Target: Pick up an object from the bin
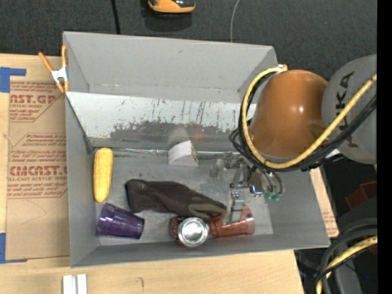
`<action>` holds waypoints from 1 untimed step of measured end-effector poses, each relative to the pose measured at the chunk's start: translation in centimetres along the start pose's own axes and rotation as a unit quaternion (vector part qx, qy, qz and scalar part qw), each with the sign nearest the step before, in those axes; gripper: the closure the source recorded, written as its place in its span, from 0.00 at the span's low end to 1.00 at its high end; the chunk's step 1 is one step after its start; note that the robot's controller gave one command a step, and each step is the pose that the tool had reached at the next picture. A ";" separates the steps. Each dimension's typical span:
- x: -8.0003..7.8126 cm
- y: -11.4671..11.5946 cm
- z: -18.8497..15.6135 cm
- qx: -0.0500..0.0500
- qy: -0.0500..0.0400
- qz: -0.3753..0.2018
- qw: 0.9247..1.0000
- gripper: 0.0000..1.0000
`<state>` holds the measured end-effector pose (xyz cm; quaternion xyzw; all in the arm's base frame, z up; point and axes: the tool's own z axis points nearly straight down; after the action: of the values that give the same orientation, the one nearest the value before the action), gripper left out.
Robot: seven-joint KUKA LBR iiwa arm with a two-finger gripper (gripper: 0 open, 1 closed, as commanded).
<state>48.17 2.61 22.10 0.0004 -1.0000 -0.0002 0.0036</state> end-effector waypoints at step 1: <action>-0.2 0.0 -0.4 0.000 -0.004 0.000 1.000 0.00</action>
Offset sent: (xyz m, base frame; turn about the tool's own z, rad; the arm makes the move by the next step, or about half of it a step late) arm 0.0335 0.0795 -0.1510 0.0339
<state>48.34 2.61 22.50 0.0002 -1.0000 -0.0004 -0.0006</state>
